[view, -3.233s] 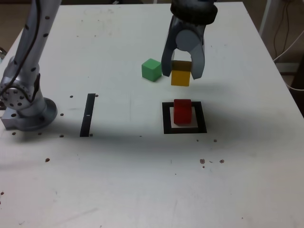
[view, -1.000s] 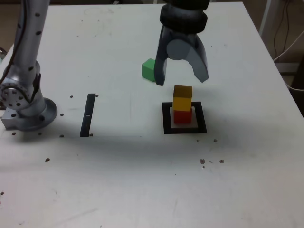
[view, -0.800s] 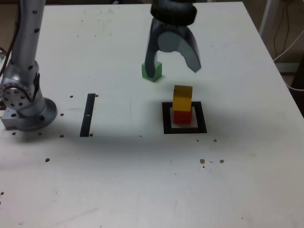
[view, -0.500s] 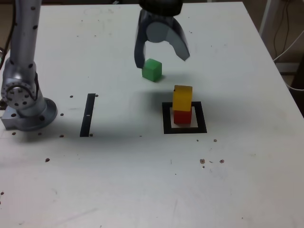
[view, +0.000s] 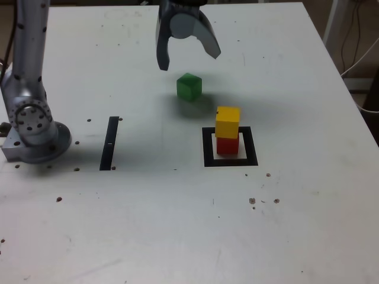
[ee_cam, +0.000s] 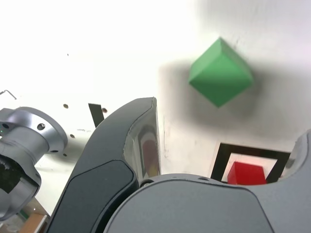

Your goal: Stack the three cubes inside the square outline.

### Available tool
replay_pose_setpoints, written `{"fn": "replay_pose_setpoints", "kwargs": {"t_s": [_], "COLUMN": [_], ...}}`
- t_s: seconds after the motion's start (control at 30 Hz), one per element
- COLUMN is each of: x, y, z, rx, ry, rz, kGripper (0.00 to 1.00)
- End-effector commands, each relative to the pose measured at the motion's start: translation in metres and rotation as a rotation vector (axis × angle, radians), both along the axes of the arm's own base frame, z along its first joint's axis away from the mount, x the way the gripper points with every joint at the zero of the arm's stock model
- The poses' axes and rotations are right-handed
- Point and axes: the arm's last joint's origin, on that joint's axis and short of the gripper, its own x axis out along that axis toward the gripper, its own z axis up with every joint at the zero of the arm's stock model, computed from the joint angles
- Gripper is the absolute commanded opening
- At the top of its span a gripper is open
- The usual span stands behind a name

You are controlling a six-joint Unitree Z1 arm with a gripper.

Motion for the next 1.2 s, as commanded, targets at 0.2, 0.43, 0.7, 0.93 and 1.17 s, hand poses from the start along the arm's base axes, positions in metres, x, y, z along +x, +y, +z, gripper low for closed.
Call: {"fn": "replay_pose_setpoints", "kwargs": {"t_s": [0.2,0.43,0.7,0.93,1.17], "x": [0.013,0.016,0.014,0.009,0.009], "y": [0.020,0.023,0.021,0.019,0.019], "z": [-0.023,-0.029,-0.030,-0.034,-0.035], "rx": [-0.011,-0.015,0.006,0.063,0.089], "ry": [0.014,0.007,0.033,0.091,0.103], "rz": [0.022,0.031,0.141,0.375,0.464], "kGripper": [0.99,0.99,0.99,0.99,0.99]}}
